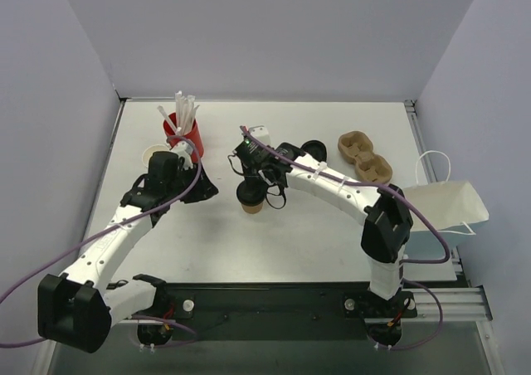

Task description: Pack the takeout coffee

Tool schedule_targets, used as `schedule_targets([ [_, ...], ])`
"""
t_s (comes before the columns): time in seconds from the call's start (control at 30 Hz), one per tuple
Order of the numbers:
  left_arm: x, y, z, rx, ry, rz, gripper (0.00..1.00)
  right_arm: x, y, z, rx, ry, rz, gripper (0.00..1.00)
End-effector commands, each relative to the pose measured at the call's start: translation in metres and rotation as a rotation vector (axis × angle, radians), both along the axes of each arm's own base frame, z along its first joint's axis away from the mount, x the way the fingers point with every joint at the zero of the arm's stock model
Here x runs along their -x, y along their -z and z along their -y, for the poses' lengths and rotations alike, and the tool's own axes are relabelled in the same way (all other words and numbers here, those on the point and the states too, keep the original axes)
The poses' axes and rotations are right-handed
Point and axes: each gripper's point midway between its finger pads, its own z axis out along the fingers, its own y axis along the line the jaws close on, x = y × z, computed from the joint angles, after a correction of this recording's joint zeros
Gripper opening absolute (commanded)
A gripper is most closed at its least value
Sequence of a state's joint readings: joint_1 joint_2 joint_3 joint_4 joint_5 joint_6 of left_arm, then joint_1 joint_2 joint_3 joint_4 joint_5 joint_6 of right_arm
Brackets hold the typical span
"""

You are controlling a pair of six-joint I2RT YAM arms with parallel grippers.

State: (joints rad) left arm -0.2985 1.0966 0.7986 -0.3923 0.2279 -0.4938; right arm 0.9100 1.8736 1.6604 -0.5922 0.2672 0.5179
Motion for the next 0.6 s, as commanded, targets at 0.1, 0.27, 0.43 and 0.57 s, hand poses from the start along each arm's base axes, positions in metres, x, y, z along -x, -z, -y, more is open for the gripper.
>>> schedule_targets([
  [0.1, -0.03, -0.023, 0.034, 0.155, 0.077, 0.089, 0.49, -0.006, -0.018, 0.012, -0.186, -0.092, -0.085, 0.49],
  [0.27, -0.035, -0.011, 0.048, 0.194, 0.117, 0.075, 0.5, -0.007, -0.009, 0.013, -0.284, -0.137, -0.16, 0.51],
  [0.43, -0.035, -0.003, 0.054, 0.217, 0.119, 0.067, 0.5, 0.001, 0.001, 0.005, -0.352, -0.178, -0.221, 0.56],
  [0.57, -0.041, 0.0, 0.061, 0.226, 0.132, 0.074, 0.5, -0.001, 0.01, 0.007, -0.371, -0.156, -0.233, 0.56],
])
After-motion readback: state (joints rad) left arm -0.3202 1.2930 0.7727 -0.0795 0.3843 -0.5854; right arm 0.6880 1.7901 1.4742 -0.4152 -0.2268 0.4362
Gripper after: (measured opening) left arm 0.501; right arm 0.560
